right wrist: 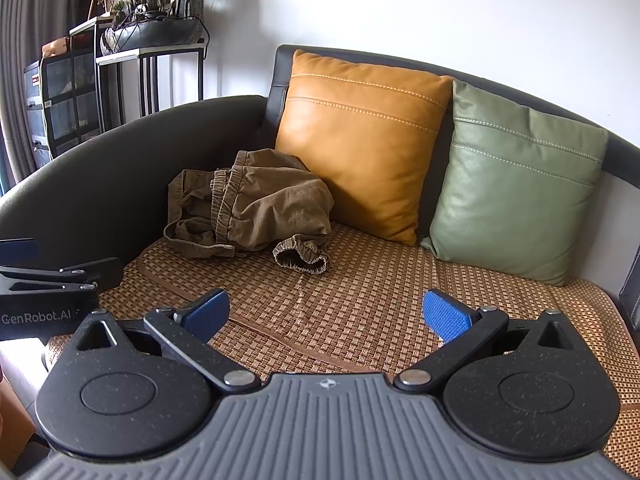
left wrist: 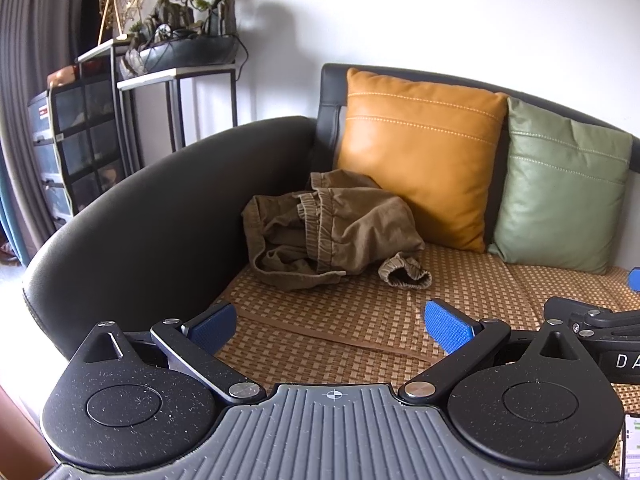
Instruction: Fold clothes
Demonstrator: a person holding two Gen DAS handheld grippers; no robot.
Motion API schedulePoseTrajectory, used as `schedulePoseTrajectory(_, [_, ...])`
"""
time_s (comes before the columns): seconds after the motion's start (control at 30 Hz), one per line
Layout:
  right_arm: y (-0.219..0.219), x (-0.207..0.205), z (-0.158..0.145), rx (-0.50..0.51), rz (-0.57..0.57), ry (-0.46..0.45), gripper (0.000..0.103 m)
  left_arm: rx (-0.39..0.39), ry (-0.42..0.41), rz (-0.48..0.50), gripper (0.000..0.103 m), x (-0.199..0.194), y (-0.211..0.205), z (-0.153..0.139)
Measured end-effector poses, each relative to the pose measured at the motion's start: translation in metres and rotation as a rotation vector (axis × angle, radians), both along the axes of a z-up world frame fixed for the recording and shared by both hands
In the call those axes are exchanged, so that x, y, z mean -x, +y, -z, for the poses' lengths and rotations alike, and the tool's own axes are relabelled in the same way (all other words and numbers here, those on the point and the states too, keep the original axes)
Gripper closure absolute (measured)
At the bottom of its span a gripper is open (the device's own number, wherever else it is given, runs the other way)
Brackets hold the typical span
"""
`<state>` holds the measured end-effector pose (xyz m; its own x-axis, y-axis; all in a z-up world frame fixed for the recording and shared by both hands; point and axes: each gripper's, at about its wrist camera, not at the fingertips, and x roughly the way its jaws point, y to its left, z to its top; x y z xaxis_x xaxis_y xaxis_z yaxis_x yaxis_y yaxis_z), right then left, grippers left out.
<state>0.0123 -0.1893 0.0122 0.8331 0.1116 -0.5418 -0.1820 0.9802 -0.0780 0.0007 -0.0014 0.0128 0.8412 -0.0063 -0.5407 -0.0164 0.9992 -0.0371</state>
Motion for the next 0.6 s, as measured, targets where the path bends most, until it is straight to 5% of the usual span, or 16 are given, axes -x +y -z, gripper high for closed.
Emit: schedulePoseTrajectory(0.6, [0.001, -0.001, -0.001, 0.001, -0.001, 0.002, 0.0, -0.002, -0.003, 0.0, 0.0, -0.001, 0.001, 0.014])
